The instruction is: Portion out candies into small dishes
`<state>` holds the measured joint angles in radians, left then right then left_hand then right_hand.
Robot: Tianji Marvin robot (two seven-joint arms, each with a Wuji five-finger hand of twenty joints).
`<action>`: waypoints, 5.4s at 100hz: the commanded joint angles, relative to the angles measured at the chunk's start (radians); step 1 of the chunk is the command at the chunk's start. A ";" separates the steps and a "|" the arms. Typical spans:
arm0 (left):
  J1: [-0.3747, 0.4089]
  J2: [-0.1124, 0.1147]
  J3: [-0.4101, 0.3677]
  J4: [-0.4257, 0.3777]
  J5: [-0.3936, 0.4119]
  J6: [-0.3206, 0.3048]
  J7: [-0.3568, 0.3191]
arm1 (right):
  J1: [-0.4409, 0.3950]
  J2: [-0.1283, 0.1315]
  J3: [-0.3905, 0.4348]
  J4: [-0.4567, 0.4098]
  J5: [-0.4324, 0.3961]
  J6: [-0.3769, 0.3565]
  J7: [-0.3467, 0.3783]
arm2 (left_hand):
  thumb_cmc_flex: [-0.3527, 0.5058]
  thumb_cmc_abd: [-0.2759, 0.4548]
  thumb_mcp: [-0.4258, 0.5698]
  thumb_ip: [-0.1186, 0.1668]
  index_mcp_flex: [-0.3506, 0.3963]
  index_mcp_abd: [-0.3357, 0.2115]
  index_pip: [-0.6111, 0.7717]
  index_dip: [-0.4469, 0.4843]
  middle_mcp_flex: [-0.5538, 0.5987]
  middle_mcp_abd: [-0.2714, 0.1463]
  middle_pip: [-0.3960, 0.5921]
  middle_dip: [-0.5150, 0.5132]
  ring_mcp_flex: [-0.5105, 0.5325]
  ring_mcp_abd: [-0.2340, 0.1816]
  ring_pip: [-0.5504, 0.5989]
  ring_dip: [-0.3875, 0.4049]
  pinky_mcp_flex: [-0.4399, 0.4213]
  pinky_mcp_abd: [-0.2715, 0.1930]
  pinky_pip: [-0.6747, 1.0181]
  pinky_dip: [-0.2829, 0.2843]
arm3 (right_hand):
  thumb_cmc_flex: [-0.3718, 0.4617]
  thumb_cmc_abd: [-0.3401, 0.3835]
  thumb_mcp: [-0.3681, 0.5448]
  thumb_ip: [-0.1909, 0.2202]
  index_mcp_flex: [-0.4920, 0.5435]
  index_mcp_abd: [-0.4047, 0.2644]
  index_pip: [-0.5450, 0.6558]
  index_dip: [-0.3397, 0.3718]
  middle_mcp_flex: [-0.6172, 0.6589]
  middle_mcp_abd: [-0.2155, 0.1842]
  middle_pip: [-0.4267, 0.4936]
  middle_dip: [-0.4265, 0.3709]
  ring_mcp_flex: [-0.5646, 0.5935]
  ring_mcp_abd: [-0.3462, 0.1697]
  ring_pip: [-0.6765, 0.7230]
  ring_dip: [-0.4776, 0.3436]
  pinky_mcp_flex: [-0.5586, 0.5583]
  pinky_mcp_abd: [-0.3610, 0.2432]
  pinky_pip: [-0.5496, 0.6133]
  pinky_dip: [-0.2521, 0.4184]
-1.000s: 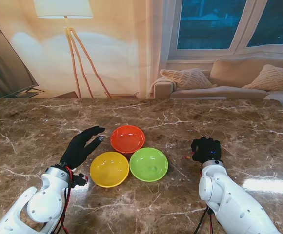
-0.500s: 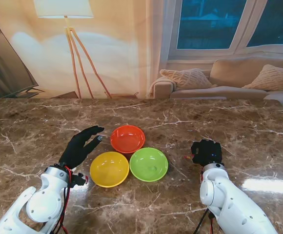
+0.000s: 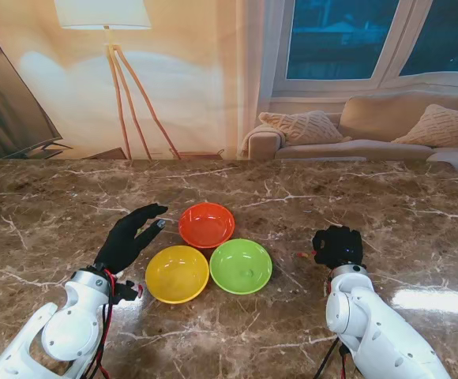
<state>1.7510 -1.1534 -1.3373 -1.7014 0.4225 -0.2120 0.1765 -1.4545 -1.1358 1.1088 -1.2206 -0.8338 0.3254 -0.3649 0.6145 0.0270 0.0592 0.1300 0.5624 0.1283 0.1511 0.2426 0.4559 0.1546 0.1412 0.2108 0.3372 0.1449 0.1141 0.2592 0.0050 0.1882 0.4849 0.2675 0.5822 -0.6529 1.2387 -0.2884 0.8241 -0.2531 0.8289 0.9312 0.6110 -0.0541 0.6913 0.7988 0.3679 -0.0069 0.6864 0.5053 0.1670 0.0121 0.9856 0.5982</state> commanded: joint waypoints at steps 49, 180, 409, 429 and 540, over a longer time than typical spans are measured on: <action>0.006 0.000 0.003 -0.002 0.002 0.002 0.003 | -0.022 -0.003 -0.003 0.017 -0.001 0.008 -0.009 | 0.001 -0.003 -0.022 0.010 0.003 -0.016 0.000 0.019 0.002 0.011 -0.016 0.003 -0.017 -0.016 -0.017 -0.013 -0.014 0.012 -0.026 -0.021 | 0.022 -0.054 0.004 -0.021 0.075 -0.029 0.122 -0.118 0.049 -0.016 -0.015 -0.048 0.025 -0.053 -0.005 0.015 0.022 -0.002 0.018 0.016; 0.012 0.000 -0.001 -0.008 0.006 0.000 0.008 | -0.060 -0.011 -0.035 0.080 0.068 0.016 0.002 | 0.000 -0.001 -0.024 0.009 0.002 -0.018 -0.001 0.019 0.002 0.010 -0.018 0.004 -0.018 -0.015 -0.018 -0.013 -0.013 0.012 -0.025 -0.020 | 0.005 -0.148 -0.021 -0.008 0.125 0.083 0.130 -0.585 0.112 -0.006 -0.084 -0.138 0.050 -0.044 -0.009 0.019 0.019 0.017 -0.004 0.005; 0.026 0.000 -0.023 -0.015 0.007 0.003 0.007 | -0.015 -0.005 0.008 -0.058 0.010 0.008 0.027 | 0.002 0.005 -0.023 0.010 -0.002 -0.020 -0.002 0.018 -0.003 0.011 -0.022 0.002 -0.022 -0.017 -0.021 -0.015 -0.015 0.018 -0.038 -0.026 | 0.022 0.120 -0.023 -0.057 -0.010 -0.032 0.133 0.162 -0.066 -0.007 0.055 0.053 -0.118 -0.074 0.038 0.040 -0.037 -0.038 -0.002 0.044; 0.024 0.000 -0.022 -0.011 0.007 0.002 0.006 | -0.013 -0.005 0.006 -0.110 0.000 0.004 0.035 | 0.002 0.005 -0.023 0.010 -0.001 -0.019 -0.001 0.018 -0.002 0.013 -0.021 0.002 -0.022 -0.016 -0.021 -0.014 -0.015 0.017 -0.038 -0.027 | 0.021 0.117 -0.023 -0.056 -0.006 -0.033 0.131 0.160 -0.063 -0.007 0.048 0.053 -0.114 -0.072 0.037 0.040 -0.036 -0.038 -0.003 0.044; 0.016 0.001 -0.024 -0.011 -0.001 0.015 -0.002 | 0.306 -0.130 -0.339 -0.051 0.237 0.046 -0.012 | 0.000 0.005 -0.024 0.009 0.000 -0.020 -0.002 0.018 -0.001 0.010 -0.022 0.002 -0.021 -0.018 -0.021 -0.015 -0.015 0.016 -0.038 -0.026 | 0.016 0.107 -0.020 -0.054 0.001 -0.030 0.122 0.148 -0.038 -0.008 0.032 0.059 -0.086 -0.068 0.032 0.041 -0.020 -0.030 0.001 0.047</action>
<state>1.7624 -1.1533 -1.3618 -1.7115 0.4221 -0.2038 0.1766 -1.1689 -1.2358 0.7836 -1.2860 -0.6084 0.3681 -0.3875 0.6146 0.0270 0.0591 0.1300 0.5624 0.1276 0.1511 0.2427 0.4560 0.1549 0.1311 0.2108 0.3372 0.1449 0.1136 0.2592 0.0047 0.1926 0.4724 0.2567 0.5761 -0.5651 1.2358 -0.3095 0.7517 -0.2765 0.8575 1.0677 0.5630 -0.0581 0.7277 0.8492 0.2656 -0.0094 0.7206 0.5319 0.1430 -0.0055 0.9852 0.6229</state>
